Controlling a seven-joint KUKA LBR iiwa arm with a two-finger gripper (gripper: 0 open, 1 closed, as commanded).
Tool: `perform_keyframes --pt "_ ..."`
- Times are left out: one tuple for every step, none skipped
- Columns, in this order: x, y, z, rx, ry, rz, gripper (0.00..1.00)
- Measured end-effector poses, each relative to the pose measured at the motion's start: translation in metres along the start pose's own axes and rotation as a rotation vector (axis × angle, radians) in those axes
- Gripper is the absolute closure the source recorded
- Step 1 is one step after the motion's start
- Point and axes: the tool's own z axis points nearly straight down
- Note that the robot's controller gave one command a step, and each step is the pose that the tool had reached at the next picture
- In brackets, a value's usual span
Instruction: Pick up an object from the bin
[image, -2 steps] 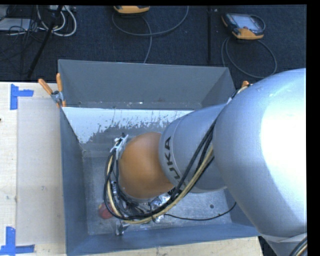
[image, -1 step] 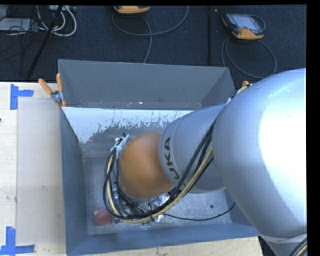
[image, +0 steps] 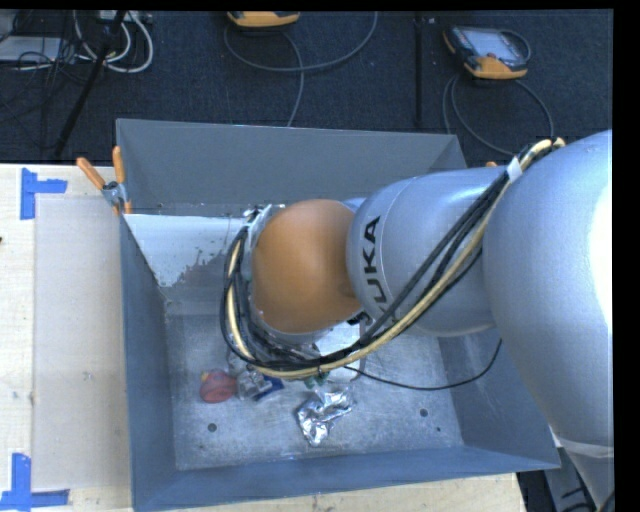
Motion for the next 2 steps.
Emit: perform_keyframes --pt "-0.009 0.012 -0.083 -0.001 -0.005 0.006 1.0" --pt "0.024 0.011 -0.169 0.0 -0.001 -0.408 1.0"
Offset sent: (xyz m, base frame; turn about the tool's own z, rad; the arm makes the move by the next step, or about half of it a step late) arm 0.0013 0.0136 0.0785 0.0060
